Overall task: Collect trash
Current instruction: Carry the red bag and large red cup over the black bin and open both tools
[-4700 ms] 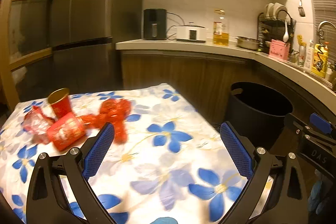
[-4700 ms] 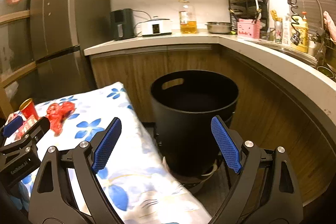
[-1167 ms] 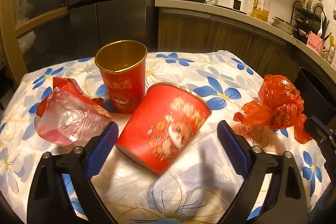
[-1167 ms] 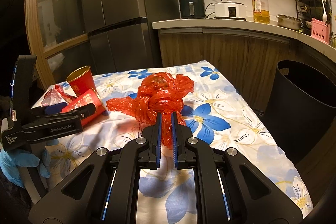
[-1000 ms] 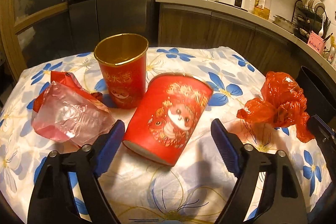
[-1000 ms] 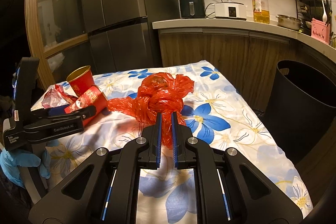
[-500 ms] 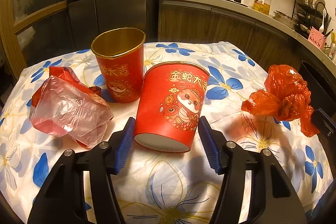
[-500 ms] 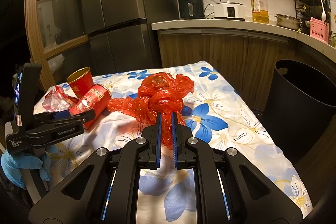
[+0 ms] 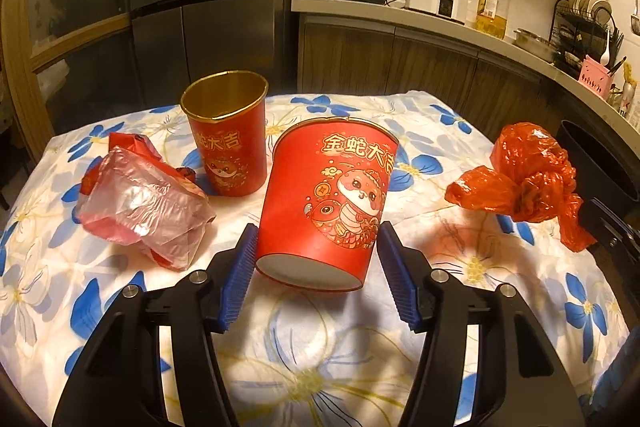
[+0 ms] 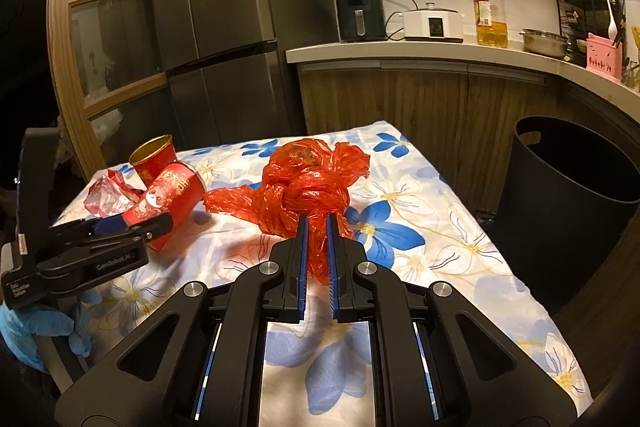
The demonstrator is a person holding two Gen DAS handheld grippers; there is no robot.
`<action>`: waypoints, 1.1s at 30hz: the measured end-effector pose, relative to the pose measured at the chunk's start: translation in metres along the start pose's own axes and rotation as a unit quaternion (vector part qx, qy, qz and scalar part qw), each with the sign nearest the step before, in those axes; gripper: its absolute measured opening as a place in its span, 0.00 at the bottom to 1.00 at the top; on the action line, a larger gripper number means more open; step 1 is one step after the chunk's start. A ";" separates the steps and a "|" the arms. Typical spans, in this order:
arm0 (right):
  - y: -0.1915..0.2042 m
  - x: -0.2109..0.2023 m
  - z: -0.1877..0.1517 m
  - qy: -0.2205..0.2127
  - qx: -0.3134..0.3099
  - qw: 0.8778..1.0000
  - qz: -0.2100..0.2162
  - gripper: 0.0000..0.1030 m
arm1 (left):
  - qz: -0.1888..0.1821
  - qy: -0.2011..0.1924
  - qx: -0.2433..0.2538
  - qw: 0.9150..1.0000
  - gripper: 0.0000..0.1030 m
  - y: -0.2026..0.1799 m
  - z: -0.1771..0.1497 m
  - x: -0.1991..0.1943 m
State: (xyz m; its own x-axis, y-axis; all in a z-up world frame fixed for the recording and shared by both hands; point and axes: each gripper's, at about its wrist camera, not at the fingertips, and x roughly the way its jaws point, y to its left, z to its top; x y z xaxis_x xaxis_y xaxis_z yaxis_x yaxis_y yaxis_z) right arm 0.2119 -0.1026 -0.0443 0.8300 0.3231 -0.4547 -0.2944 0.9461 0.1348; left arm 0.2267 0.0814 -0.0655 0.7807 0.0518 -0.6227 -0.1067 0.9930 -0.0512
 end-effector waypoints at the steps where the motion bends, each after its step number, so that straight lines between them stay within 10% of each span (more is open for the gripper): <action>1: -0.001 -0.001 0.000 -0.001 0.001 1.000 -0.001 0.08 | 0.000 -0.003 -0.001 1.000 0.57 -0.002 0.000 -0.003; 33: -0.127 -0.093 0.025 -0.082 0.051 0.990 -0.101 0.08 | -0.096 -0.062 0.067 0.991 0.57 -0.168 0.030 -0.038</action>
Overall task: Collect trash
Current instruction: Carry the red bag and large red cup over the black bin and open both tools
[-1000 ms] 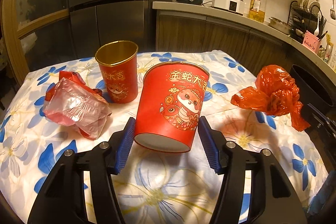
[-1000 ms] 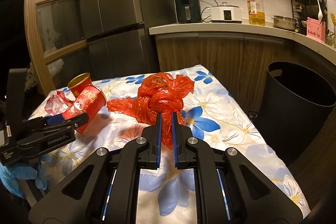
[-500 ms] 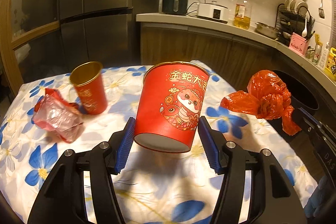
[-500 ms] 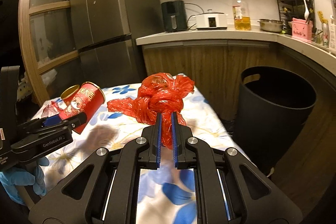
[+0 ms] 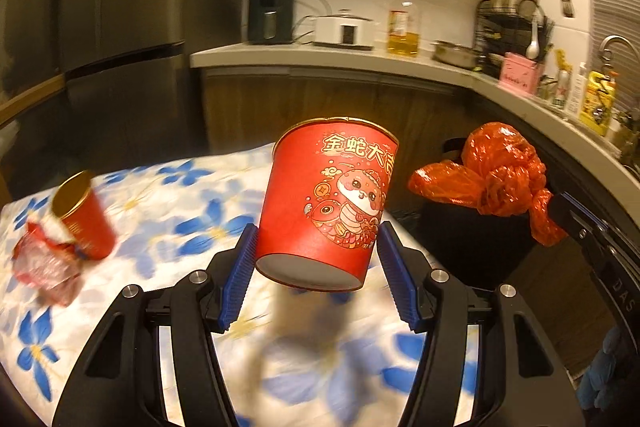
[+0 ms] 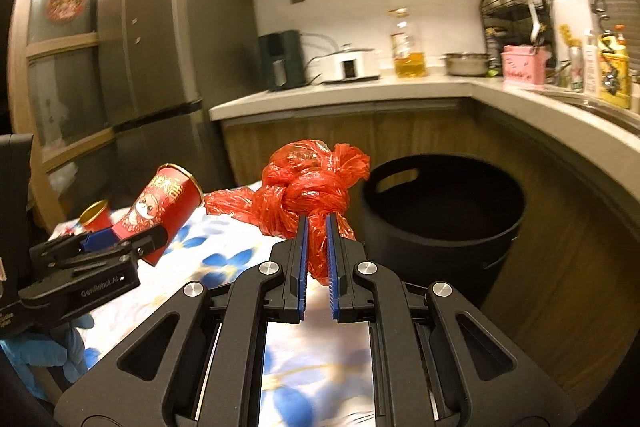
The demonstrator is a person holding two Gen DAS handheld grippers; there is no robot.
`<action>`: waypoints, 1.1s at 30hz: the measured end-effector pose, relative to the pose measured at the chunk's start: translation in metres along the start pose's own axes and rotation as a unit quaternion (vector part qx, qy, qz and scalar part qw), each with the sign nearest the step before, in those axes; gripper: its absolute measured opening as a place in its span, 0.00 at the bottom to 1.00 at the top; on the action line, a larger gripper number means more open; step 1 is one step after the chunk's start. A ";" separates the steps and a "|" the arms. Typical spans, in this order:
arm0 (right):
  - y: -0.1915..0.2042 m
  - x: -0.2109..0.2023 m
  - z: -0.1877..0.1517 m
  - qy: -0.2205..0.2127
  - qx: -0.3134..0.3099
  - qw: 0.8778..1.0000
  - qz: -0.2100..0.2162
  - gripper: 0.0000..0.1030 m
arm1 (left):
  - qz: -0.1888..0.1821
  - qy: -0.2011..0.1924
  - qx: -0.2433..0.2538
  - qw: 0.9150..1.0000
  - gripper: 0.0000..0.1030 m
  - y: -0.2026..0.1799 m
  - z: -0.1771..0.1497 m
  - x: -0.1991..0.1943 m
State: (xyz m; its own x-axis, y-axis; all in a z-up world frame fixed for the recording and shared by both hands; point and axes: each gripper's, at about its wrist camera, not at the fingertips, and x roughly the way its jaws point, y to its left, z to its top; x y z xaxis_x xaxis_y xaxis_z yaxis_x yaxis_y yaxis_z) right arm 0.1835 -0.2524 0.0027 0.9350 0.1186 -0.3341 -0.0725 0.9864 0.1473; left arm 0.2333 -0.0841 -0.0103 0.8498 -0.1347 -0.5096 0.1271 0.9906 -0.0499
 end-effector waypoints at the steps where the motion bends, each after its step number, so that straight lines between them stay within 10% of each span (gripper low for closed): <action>1: -0.009 -0.001 0.005 -0.006 0.003 1.000 -0.010 0.08 | -0.011 -0.004 0.004 1.000 0.57 -0.011 0.006 0.003; 12: -0.090 0.017 0.046 -0.035 0.031 0.995 -0.091 0.08 | -0.097 -0.039 0.036 0.994 0.57 -0.111 0.052 0.048; 25: -0.132 0.054 0.053 -0.008 0.033 0.995 -0.093 0.09 | -0.144 -0.025 0.056 0.988 0.58 -0.164 0.057 0.108; 33: -0.147 0.059 0.045 0.000 0.057 0.993 -0.100 0.41 | -0.139 -0.014 0.048 0.989 0.75 -0.160 0.052 0.116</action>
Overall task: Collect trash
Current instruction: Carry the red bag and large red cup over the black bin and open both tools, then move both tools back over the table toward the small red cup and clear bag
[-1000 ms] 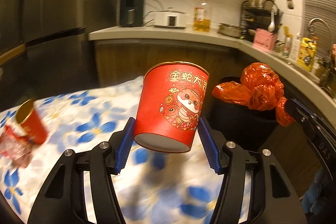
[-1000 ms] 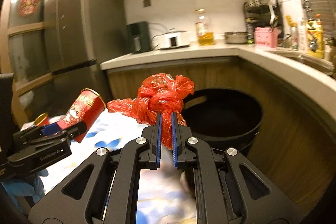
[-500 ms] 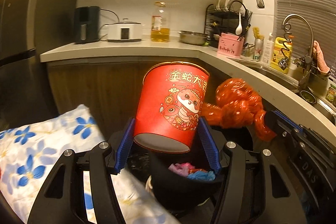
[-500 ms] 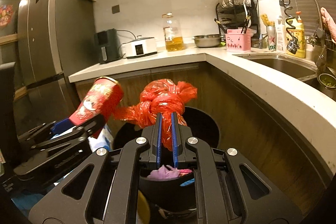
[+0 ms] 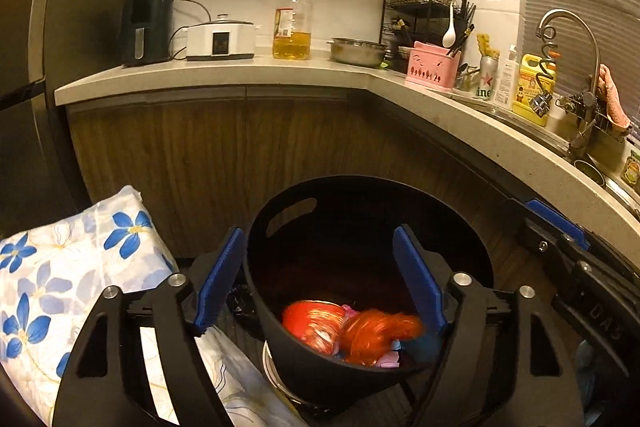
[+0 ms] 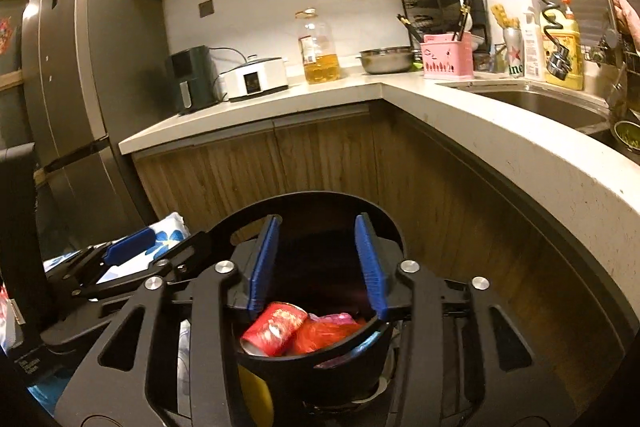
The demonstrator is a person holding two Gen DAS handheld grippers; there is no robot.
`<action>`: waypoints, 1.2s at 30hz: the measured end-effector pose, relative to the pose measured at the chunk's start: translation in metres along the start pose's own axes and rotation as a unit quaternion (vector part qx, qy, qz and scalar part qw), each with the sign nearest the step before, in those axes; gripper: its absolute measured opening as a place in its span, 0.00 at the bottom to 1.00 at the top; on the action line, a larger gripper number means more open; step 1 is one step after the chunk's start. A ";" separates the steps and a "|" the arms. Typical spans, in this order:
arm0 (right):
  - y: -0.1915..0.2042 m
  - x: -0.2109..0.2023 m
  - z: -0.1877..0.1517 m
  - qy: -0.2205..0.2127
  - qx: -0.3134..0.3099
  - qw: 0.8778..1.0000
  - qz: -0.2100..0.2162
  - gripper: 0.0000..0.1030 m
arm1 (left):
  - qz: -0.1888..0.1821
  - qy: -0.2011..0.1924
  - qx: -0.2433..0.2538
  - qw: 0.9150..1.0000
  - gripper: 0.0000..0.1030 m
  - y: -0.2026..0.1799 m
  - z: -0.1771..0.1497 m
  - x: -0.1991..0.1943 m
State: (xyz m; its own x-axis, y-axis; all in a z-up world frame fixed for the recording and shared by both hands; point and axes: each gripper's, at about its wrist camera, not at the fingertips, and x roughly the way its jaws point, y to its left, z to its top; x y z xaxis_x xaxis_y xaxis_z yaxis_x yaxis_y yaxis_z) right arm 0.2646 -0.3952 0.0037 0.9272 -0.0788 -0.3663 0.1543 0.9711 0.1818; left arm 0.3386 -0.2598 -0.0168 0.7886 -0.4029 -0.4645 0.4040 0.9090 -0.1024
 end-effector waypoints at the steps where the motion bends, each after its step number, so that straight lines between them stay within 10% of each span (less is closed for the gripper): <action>1: -0.001 0.000 0.000 0.002 0.002 1.000 0.000 0.44 | 0.002 0.000 -0.002 1.000 0.75 0.003 -0.001 -0.002; 13: 0.012 -0.020 -0.016 0.014 -0.006 1.000 -0.006 0.81 | 0.075 -0.006 -0.001 0.997 0.87 0.018 -0.021 -0.046; 36: 0.052 -0.090 -0.056 0.019 -0.034 0.999 -0.025 0.84 | 0.138 -0.023 -0.025 0.990 0.94 0.042 -0.057 -0.145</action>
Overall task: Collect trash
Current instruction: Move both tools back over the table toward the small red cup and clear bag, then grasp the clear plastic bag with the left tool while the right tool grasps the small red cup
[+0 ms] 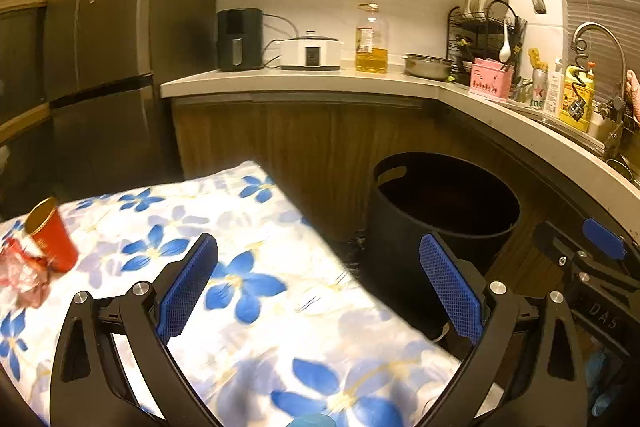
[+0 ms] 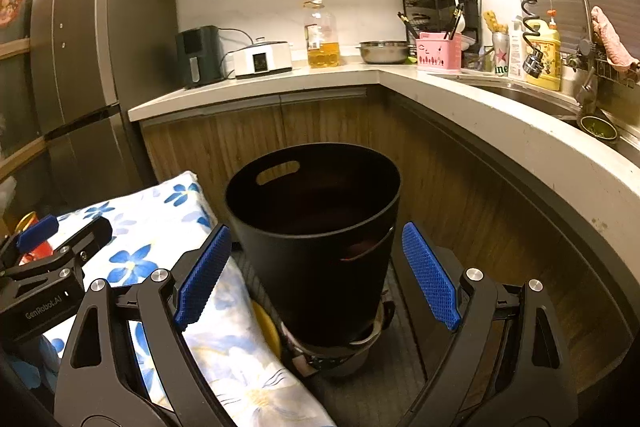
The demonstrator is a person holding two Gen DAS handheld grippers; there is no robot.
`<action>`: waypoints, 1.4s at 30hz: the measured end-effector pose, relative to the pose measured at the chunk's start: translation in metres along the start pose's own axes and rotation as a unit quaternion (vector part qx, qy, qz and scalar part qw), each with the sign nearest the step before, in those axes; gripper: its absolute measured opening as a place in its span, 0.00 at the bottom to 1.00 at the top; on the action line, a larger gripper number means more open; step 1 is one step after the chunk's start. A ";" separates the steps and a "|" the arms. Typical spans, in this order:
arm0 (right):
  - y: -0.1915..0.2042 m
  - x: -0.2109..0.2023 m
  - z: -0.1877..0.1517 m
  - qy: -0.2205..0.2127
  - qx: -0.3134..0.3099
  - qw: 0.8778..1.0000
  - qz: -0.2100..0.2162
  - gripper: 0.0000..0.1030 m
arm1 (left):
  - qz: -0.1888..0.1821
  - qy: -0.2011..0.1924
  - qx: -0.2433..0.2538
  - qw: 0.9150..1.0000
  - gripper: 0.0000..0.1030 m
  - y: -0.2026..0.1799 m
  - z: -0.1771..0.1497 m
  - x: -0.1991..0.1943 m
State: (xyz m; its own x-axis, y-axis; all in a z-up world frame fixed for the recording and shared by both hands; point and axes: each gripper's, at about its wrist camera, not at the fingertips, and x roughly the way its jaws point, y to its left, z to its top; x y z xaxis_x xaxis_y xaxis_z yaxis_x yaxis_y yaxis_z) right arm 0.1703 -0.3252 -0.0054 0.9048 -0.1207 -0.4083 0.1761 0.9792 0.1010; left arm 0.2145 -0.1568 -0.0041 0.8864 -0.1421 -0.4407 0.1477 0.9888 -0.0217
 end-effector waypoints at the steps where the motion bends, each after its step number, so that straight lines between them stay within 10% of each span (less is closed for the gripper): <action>1: 0.004 -0.002 -0.001 -0.001 -0.002 1.000 0.001 0.84 | 0.001 0.001 -0.002 1.000 0.94 0.004 -0.001 -0.003; 18: 0.084 -0.023 -0.027 0.003 -0.027 0.998 0.061 0.84 | 0.077 -0.001 -0.051 0.996 0.94 0.092 -0.038 -0.051; 32: 0.185 -0.015 -0.044 0.016 -0.071 0.985 0.157 0.84 | 0.248 -0.012 -0.130 0.960 0.94 0.254 -0.057 -0.075; 42: 0.268 -0.008 -0.051 0.018 -0.104 0.969 0.223 0.84 | 0.254 0.004 -0.187 0.949 0.94 0.332 -0.056 -0.053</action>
State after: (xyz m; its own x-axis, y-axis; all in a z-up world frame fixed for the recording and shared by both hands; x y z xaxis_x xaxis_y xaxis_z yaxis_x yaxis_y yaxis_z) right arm 0.1906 -0.0532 -0.0214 0.8581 0.3235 -0.3987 -0.3143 0.9450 0.0902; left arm 0.1917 0.1815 -0.0378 0.7986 0.3558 -0.4855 -0.4644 0.8773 -0.1211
